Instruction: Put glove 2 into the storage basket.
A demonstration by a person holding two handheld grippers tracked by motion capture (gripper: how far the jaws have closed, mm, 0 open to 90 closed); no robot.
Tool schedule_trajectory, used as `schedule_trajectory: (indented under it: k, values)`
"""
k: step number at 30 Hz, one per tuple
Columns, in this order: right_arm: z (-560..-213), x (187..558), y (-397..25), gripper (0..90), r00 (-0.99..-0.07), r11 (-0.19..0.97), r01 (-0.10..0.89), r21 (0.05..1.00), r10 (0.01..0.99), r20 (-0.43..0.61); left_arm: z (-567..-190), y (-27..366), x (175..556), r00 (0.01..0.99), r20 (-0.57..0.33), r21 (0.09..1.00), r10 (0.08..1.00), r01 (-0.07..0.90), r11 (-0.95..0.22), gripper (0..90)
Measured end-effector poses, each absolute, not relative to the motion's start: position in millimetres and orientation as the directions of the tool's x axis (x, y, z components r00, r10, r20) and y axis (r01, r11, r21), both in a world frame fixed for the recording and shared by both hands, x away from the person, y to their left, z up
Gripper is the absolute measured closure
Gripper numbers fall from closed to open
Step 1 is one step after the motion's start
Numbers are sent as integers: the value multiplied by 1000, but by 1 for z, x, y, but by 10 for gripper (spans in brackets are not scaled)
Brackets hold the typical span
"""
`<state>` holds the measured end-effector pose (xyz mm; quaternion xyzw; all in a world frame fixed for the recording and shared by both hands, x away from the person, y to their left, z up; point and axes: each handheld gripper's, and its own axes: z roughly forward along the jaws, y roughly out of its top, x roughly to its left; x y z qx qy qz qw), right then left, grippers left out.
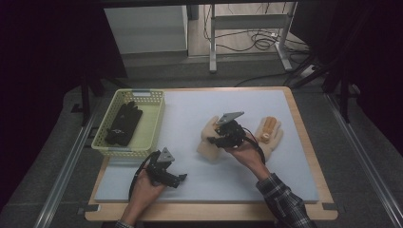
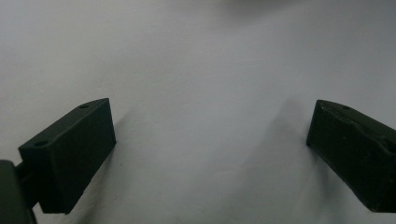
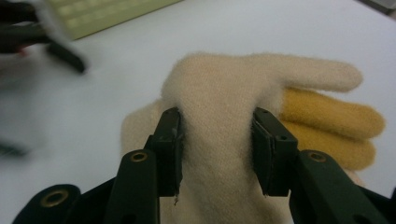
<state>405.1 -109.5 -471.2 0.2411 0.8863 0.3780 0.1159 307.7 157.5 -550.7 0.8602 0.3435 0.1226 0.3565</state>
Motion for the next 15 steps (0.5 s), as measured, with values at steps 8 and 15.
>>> schedule_trajectory:
  k: [8, 15]
  values:
    - [-496, 366, -116, 500, -913, 666, 289, 687, 407, -10, -551, 157, 308, 734, -35, 697, 678, 505, -509, 12]
    - [-496, 368, -141, 389, -876, 600, 336, 726, 481, 8, -551, 157, 308, 734, -35, 697, 678, 504, -509, 13]
